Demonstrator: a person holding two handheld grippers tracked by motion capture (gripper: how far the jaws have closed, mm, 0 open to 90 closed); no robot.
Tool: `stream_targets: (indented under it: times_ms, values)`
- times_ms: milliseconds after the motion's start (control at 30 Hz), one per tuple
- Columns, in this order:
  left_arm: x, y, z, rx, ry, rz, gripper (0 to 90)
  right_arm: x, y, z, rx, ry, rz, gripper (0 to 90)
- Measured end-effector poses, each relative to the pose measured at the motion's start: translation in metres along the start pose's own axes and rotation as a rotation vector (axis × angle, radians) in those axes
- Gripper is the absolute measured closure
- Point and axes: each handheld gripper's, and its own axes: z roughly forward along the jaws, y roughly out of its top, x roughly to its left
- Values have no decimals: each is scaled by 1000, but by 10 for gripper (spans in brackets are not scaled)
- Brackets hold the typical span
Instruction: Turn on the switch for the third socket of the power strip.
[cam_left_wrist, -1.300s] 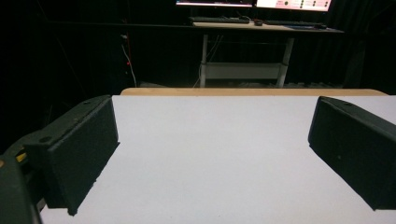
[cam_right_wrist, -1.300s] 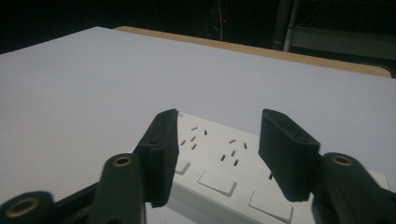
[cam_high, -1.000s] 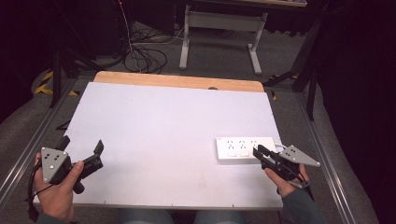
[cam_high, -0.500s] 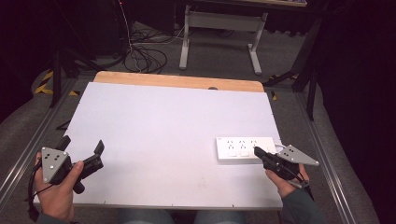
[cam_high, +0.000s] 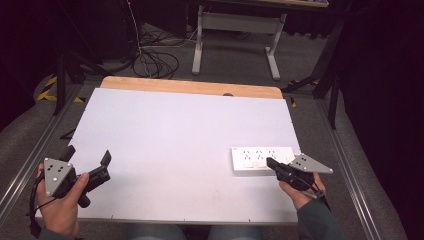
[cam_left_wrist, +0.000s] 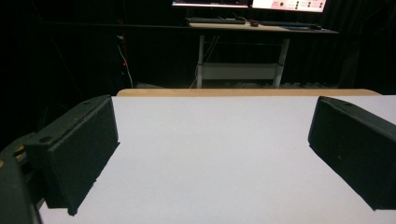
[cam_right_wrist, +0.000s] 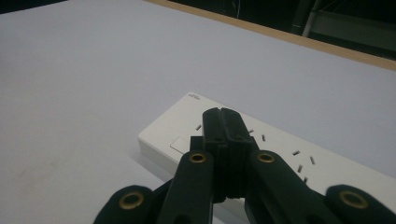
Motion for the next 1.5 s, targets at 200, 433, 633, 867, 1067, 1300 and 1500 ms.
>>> stream_targets:
  times_ms: [200, 433, 633, 867, 1067, 1300, 1500]
  values:
    - [0, 0, -1, -1, 2, -1, 21, 1, 0, 3, 11, 11, -6, 900]
    - [1, 0, -1, 0, 4, 5, 22, 1, 1, 11, 43, 18, -22, 900]
    - [0, 0, -1, -1, -3, 6, 24, 3, 2, 18, 67, 28, -31, 900]
    - [1, 0, -2, 4, -1, 8, 24, 3, 3, 24, 84, 32, -49, 900]
    - [1, -1, -2, 3, 1, 7, 24, 3, 4, 28, 94, 37, -53, 900]
    - [2, -1, -3, 5, 4, 5, 23, 5, 6, 36, 116, 40, -73, 900]
    - [2, -1, -3, 8, 6, 6, 24, 4, 7, 41, 127, 33, -79, 900]
